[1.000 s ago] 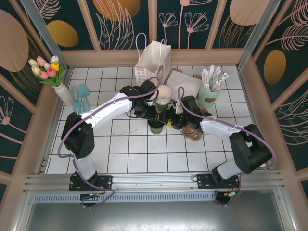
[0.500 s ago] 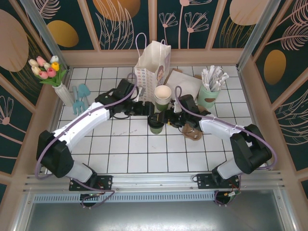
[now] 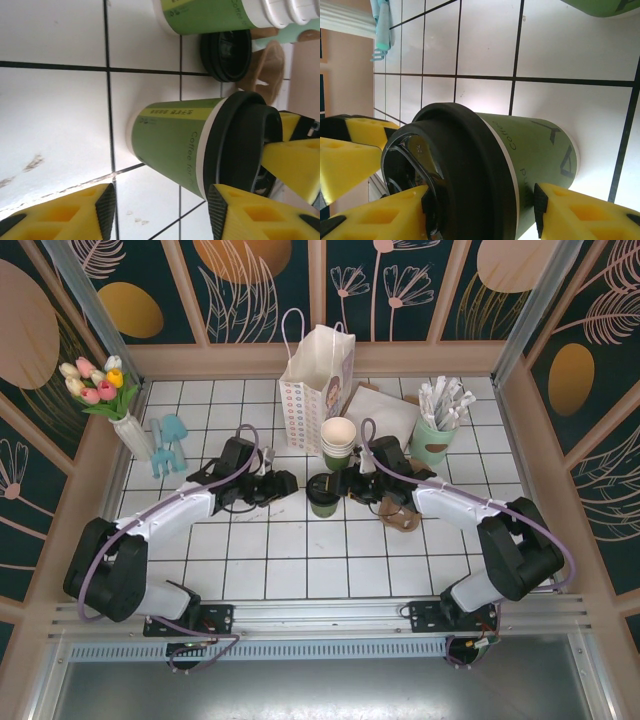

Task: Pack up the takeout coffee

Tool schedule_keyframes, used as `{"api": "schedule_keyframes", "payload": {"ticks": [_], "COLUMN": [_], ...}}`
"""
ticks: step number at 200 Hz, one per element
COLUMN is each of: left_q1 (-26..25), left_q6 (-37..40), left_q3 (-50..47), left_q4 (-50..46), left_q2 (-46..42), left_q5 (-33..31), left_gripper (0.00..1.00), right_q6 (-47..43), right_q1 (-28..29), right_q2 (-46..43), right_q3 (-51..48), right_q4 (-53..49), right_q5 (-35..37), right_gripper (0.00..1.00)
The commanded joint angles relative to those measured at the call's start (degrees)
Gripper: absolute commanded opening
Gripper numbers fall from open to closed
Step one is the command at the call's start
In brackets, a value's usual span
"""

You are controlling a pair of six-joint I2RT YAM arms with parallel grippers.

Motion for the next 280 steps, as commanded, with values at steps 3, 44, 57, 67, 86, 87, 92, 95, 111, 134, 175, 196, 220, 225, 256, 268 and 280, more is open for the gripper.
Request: {"api": "schedule_keyframes", "payload": {"ticks": [3, 44, 57, 67, 86, 87, 92, 95, 111, 134, 175, 196, 220, 225, 256, 268, 280], "left_q1": [0.3, 0.3, 0.3, 0.3, 0.3, 0.3, 0.3, 0.3, 0.3, 0.3, 0.3, 0.3, 0.3, 0.3, 0.3, 0.3, 0.3], "left_q6": [-4.7, -6.5, -6.1, -6.1, -6.2, -6.2, -6.3, -6.3, -6.2, -5.7, -4.0, -3.1, -2.8, -2.5, -0.8, -0.4, -0.2], "left_q3": [-2.8, -4.6, -4.3, -4.2, -3.8, -3.8, -3.8, -3.8, -3.8, -4.9, -10.5, -12.6, -10.6, -9.6, -2.4, 0.0, 1.9], "left_q4": [11.7, 17.5, 17.2, 17.4, 18.0, 18.1, 18.2, 18.3, 18.2, 17.2, 13.9, 13.0, 11.6, 10.7, 5.0, 3.4, 1.9], "left_q2": [-0.4, 1.7, 2.9, 3.8, 5.4, 5.4, 5.8, 6.0, 6.9, 8.1, 12.9, 16.1, 14.4, 13.6, 8.6, 7.3, 6.3], "left_q5": [7.1, 10.8, 11.0, 11.3, 11.8, 11.8, 12.0, 12.0, 11.9, 10.6, 7.2, 6.5, 6.0, 5.8, 4.4, 4.3, 3.9], "left_gripper": [0.52, 0.49, 0.46, 0.44, 0.41, 0.41, 0.4, 0.39, 0.33, 0.2, 0.0, 0.0, 0.0, 0.0, 0.13, 0.17, 0.21], "right_q6": [-1.4, -1.2, -1.1, -1.0, -0.8, -0.9, -0.7, -0.7, -0.5, -0.3, 0.0, -0.1, -0.2, -0.2, -0.2, -0.7, -1.6], "right_q1": [0.5, 0.8, 0.8, 0.9, 1.0, 1.0, 1.0, 0.9, 1.1, 1.1, 1.1, 1.2, 1.1, 1.1, 1.2, 1.2, 1.2], "right_q2": [2.9, 3.0, 2.9, 2.9, 2.7, 2.7, 2.6, 2.7, 2.7, 3.0, 4.4, 4.6, 4.0, 3.7, 1.3, 0.1, -0.4], "right_q3": [-0.9, -0.6, -0.7, -0.8, -1.0, -1.0, -1.2, -1.2, -1.7, -2.5, -5.2, -6.1, -4.9, -4.4, -1.0, 0.3, 1.7], "right_q4": [-6.4, -6.4, -6.4, -6.3, -6.0, -6.0, -6.0, -5.9, -5.5, -5.1, -5.4, -5.5, -6.0, -6.0, -4.9, -4.6, -5.0], "right_q5": [5.5, 6.0, 6.1, 6.1, 6.1, 6.1, 6.1, 6.1, 6.0, 6.2, 7.3, 7.7, 7.8, 7.6, 5.3, 5.4, 6.3], "right_gripper": [0.54, 0.54, 0.54, 0.54, 0.54, 0.54, 0.54, 0.54, 0.53, 0.52, 0.5, 0.5, 0.5, 0.5, 0.57, 0.62, 0.65]}}
